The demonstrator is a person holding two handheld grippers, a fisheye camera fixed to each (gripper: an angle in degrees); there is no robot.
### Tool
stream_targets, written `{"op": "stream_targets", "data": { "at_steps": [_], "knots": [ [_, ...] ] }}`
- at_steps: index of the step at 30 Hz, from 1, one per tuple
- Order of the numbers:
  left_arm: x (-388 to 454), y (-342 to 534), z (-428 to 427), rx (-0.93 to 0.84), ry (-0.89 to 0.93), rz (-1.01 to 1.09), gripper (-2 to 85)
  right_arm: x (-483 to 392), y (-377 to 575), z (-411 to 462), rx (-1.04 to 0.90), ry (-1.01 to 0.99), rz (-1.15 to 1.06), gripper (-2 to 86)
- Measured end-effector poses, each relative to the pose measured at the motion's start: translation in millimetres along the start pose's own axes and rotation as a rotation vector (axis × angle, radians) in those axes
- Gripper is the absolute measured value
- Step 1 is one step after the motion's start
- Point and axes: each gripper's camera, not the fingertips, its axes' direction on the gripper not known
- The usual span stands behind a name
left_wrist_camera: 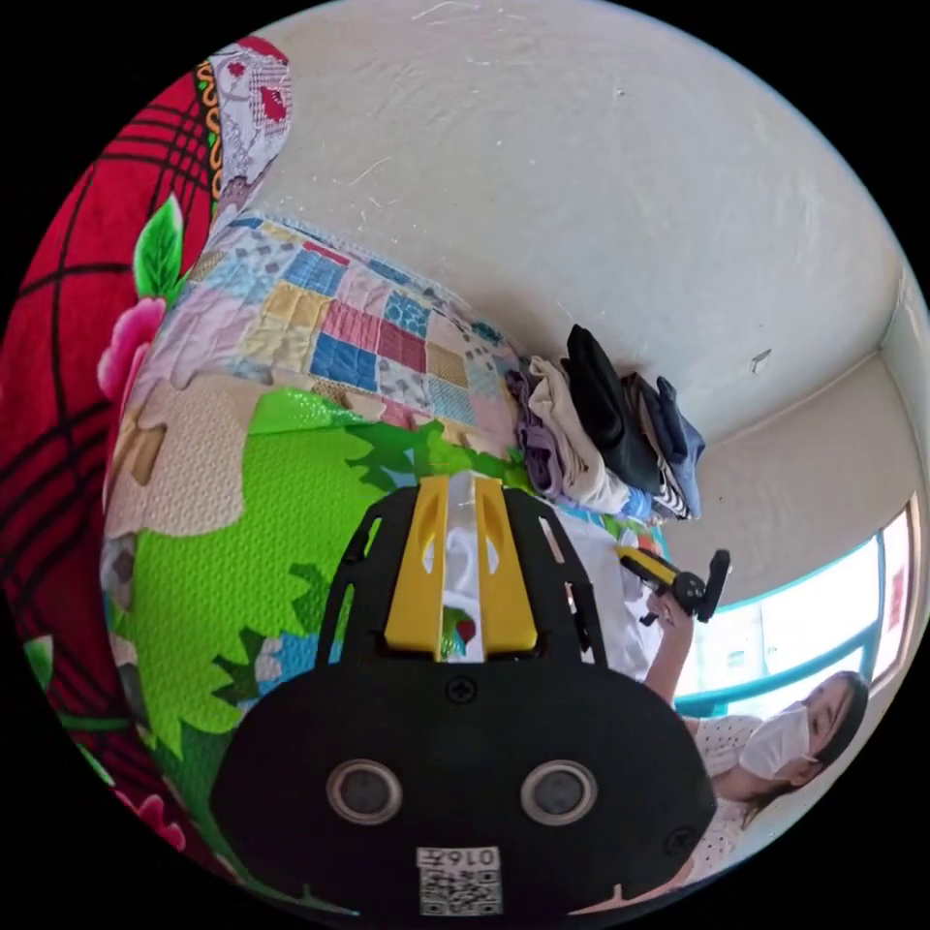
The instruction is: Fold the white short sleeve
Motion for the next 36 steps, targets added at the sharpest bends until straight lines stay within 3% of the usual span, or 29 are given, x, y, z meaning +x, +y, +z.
{"op": "stream_targets", "data": {
  "at_steps": [3,6,7,11,13,20,24,26,32,36],
  "knots": [
    [24.2,32.8,1.5,-0.118,-0.133,0.113,4.5,15.0,8.6,8.3,0.022,-0.071,0.077,0.0],
    [33.7,59.4,-23.5,-0.031,-0.229,0.113,5.6,29.5,18.7,10.5,0.077,-0.179,0.142,0.1],
    [31.5,61.3,-31.0,-0.002,-0.193,0.096,5.6,32.8,22.0,14.4,0.081,-0.231,0.146,0.1],
    [-3.2,65.8,-72.7,0.212,0.283,-0.074,4.6,32.7,28.9,31.7,0.056,-0.249,0.136,0.3],
    [-8.2,68.4,-79.4,0.284,0.311,-0.103,3.2,31.7,31.0,35.8,0.056,-0.214,0.141,0.3],
    [25.4,34.1,-10.4,0.005,0.168,-0.043,6.0,39.4,38.5,53.1,0.072,-0.208,0.187,0.4],
    [68.7,19.8,19.5,-0.099,-0.188,0.082,8.2,37.8,38.8,60.5,0.073,-0.2,0.173,0.4],
    [82.4,19.5,20.3,-0.098,-0.271,0.116,9.7,36.9,38.0,64.7,0.075,-0.191,0.163,0.3],
    [69.1,25.1,5.6,-0.13,-0.074,0.034,10.6,37.1,33.2,75.8,0.065,-0.184,0.147,0.2],
    [75.7,30.8,26.5,-0.201,-0.081,0.048,10.1,37.1,29.3,80.5,0.057,-0.163,0.129,0.1]
  ]
}}
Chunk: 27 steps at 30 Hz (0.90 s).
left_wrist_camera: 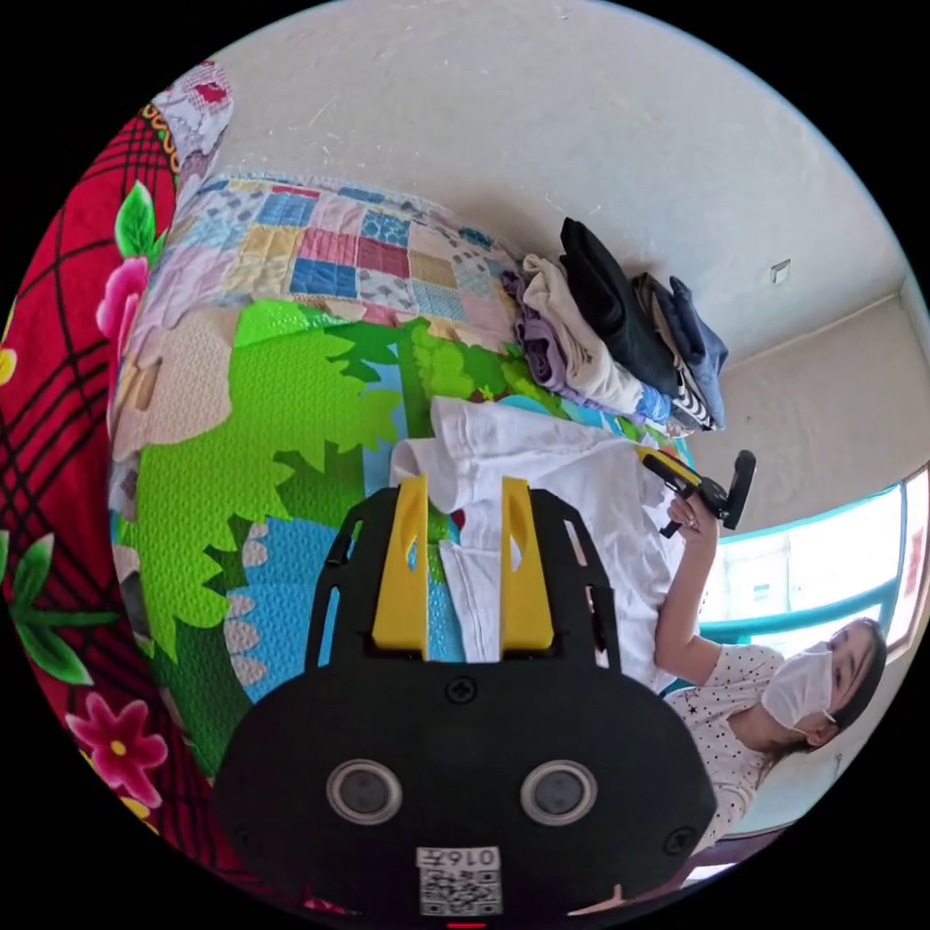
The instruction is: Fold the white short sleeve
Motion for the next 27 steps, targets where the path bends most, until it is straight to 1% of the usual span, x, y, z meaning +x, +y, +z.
{"op": "stream_targets", "data": {
  "at_steps": [1,3,5,7,11,14,19,23,25,27],
  "knots": [
    [3.3,-0.9,1.9,0.005,0.01,0.01,9.8,1.1,-1.4,1.2,0.0,0.004,-0.003,0.1],
    [18.5,-9.5,1.2,0.063,0.064,0.04,4.2,4.2,-3.5,2.7,-0.001,0.0,-0.003,0.1],
    [32.2,-20.6,-4.5,0.119,0.125,0.077,0.3,10.3,-6.3,3.8,-0.001,-0.013,0.001,0.1],
    [41.6,-35.0,-10.1,0.167,0.155,0.07,-0.4,15.5,-8.7,3.4,0.001,-0.023,0.003,0.0],
    [44.6,-68.2,-15.8,0.272,0.18,-0.01,-0.9,29.4,-14.3,1.3,0.003,-0.031,0.005,0.0],
    [36.9,-84.3,-8.8,0.318,0.166,-0.067,-0.9,42.3,-18.7,-2.8,0.004,-0.037,0.005,0.1],
    [12.7,-88.5,20.7,0.321,0.119,-0.178,-0.5,69.8,-24.6,-15.9,0.028,-0.058,0.046,0.2],
    [-12.4,-84.4,55.7,0.171,0.079,-0.259,2.4,87.6,-31.3,-25.8,0.017,-0.056,0.047,0.2],
    [-17.4,-78.3,57.4,0.182,0.12,-0.256,3.3,93.2,-34.4,-32.7,0.016,-0.044,0.039,0.2],
    [-23.0,-70.1,55.3,0.192,0.202,-0.291,3.9,98.9,-37.3,-40.2,0.014,-0.028,0.029,0.2]
  ]
}}
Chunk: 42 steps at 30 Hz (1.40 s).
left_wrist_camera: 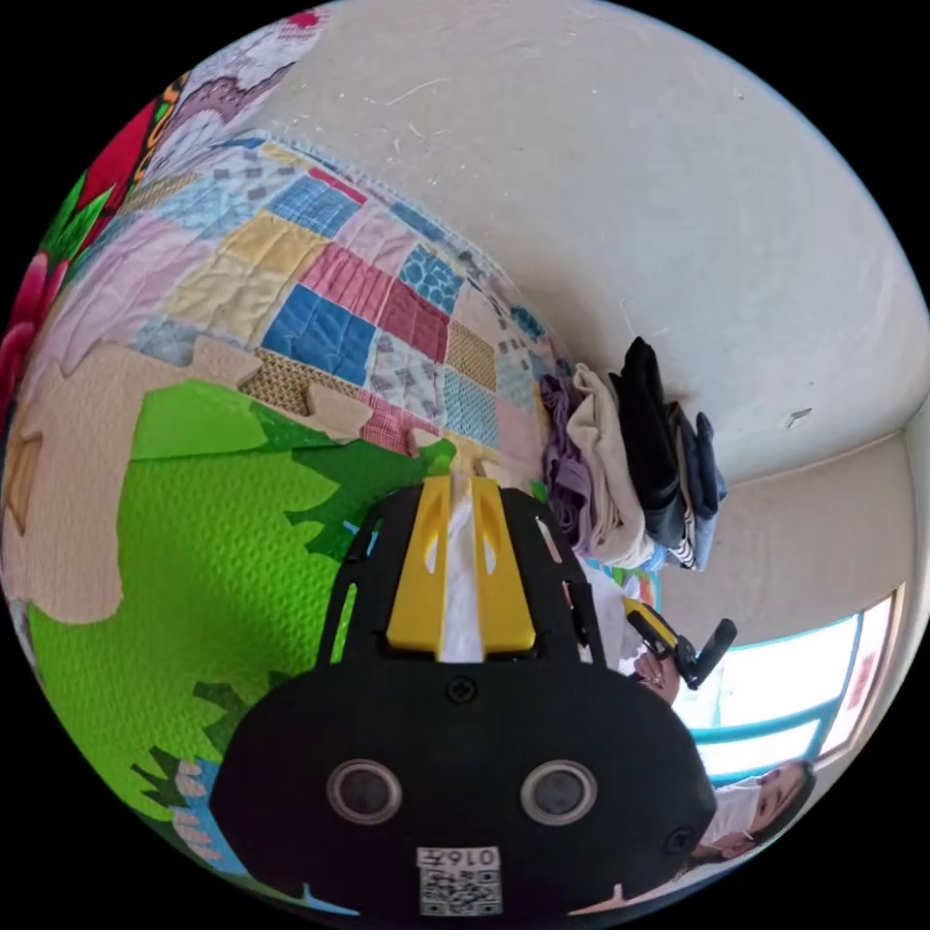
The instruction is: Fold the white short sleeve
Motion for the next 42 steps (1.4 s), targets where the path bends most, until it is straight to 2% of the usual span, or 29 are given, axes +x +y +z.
{"op": "stream_targets", "data": {
  "at_steps": [2,7,11,13,16,19,21,25,28,30,33,35,36,38,39,41,42],
  "knots": [
    [2.5,4.0,-5.6,-0.009,0.006,-0.001,4.3,8.7,-3.7,-10.5,-0.007,0.018,-0.012,0.2],
    [30.0,18.0,-22.8,-0.096,-0.173,0.063,5.9,35.6,-8.1,-40.3,-0.006,0.016,-0.012,0.2],
    [53.1,52.9,-58.9,0.018,-0.294,0.087,6.7,61.1,-9.9,-73.5,-0.002,0.013,-0.01,0.3],
    [65.3,78.2,-70.3,0.028,-0.271,0.159,6.6,71.8,-9.8,-90.5,0.003,0.015,-0.012,0.3],
    [81.5,140.6,-77.8,-0.089,-0.224,0.254,6.7,91.1,-8.5,-122.9,0.016,0.006,-0.009,0.5],
    [118.7,251.1,-98.0,-0.084,-0.339,0.405,6.2,105.4,-4.9,-161.3,-0.032,-0.049,-0.06,0.9],
    [151.4,359.3,-104.9,-0.127,-0.38,0.525,6.3,109.4,0.9,-194.7,-0.041,-0.041,-0.135,1.1],
    [171.5,487.6,-95.1,-0.175,-0.342,0.498,6.6,133.5,21.7,-294.2,0.058,0.083,-0.145,1.2],
    [172.5,548.1,-83.1,-0.16,-0.429,0.469,5.5,156.7,48.8,-392.4,0.246,0.057,-0.112,1.1],
    [175.5,578.9,-88.2,-0.053,-0.49,0.501,0.4,172.6,73.9,-460.7,0.406,0.043,-0.061,1.0],
    [181.7,600.5,-89.2,-0.031,-0.522,0.537,-0.5,205.8,147.3,-589.0,0.78,-0.031,0.079,0.5],
    [183.1,610.1,-92.0,-0.01,-0.544,0.52,-0.7,239.0,233.3,-679.8,1.13,-0.194,0.175,0.1],
    [184.7,616.4,-93.5,-0.007,-0.555,0.518,-0.7,247.9,255.4,-699.6,1.215,-0.243,0.182,0.0],
    [187.1,626.9,-96.3,0.012,-0.599,0.516,-0.7,282.5,338.8,-766.8,1.572,-0.398,0.17,-0.2],
    [188.5,635.0,-97.6,0.024,-0.62,0.528,-0.7,290.8,357.5,-780.9,1.663,-0.419,0.162,-0.2],
    [189.0,645.7,-100.6,0.04,-0.638,0.534,-0.7,327.3,419.9,-825.7,1.964,-0.502,0.191,-0.2],
    [189.0,651.7,-103.5,0.046,-0.647,0.531,-0.7,337.3,432.0,-835.3,2.01,-0.53,0.213,-0.2]
  ]
}}
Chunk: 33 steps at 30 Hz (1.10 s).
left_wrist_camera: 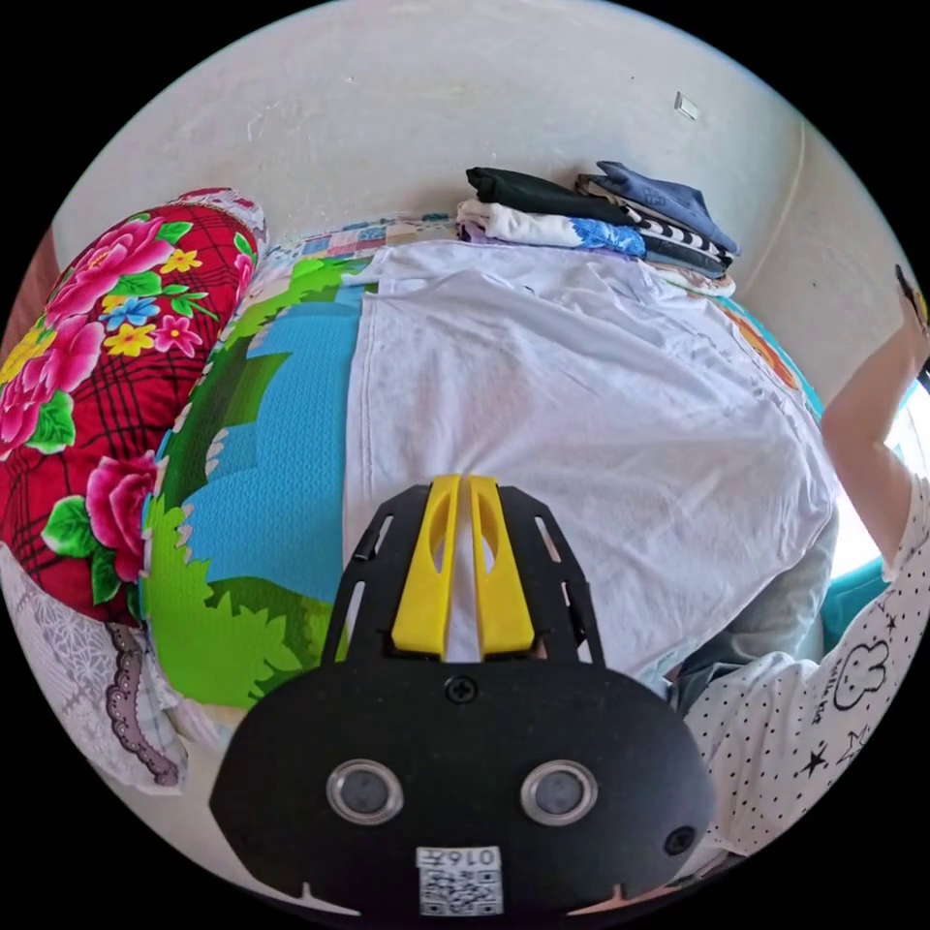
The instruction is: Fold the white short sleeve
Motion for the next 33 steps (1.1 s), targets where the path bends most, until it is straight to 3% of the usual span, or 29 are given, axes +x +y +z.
{"op": "stream_targets", "data": {
  "at_steps": [3,6,8,12,14,19,23,28,30,33],
  "knots": [
    [-2.0,12.8,-8.9,-0.004,-0.011,-0.022,-0.7,5.4,-71.0,-19.1,0.145,-0.035,0.068,0.0],
    [-9.0,25.6,-17.1,-0.005,0.001,-0.044,-0.6,-8.0,-118.2,12.5,0.019,0.037,-0.092,0.0],
    [-15.6,32.7,-22.0,-0.01,0.021,-0.066,-0.6,-6.5,-124.6,68.6,-0.258,0.12,-0.29,0.1],
    [-30.7,48.7,-34.9,-0.034,0.02,-0.132,0.1,50.3,-65.0,141.4,-0.773,0.168,-0.458,0.1],
    [-36.5,55.4,-40.4,-0.041,0.039,-0.164,1.1,120.4,8.3,169.2,-1.094,0.195,-0.429,0.2],
    [-15.8,87.2,-67.2,0.004,0.159,-0.172,8.3,250.7,209.7,194.9,-1.566,0.187,-0.249,2.2],
    [23.5,129.5,-97.9,0.096,0.208,-0.135,9.2,295.9,417.1,211.2,-1.964,0.177,-0.378,8.5],
    [51.6,197.4,-136.3,0.237,0.232,-0.174,8.9,323.7,598.5,211.6,-2.193,0.184,-0.543,12.8],
    [55.9,232.3,-147.7,0.239,0.176,-0.215,8.7,336.1,644.0,206.4,-2.236,0.25,-0.621,12.8],
    [50.6,268.0,-152.4,0.192,0.094,-0.281,8.4,345.6,690.9,194.7,-2.311,0.197,-0.671,9.7]
  ]
}}
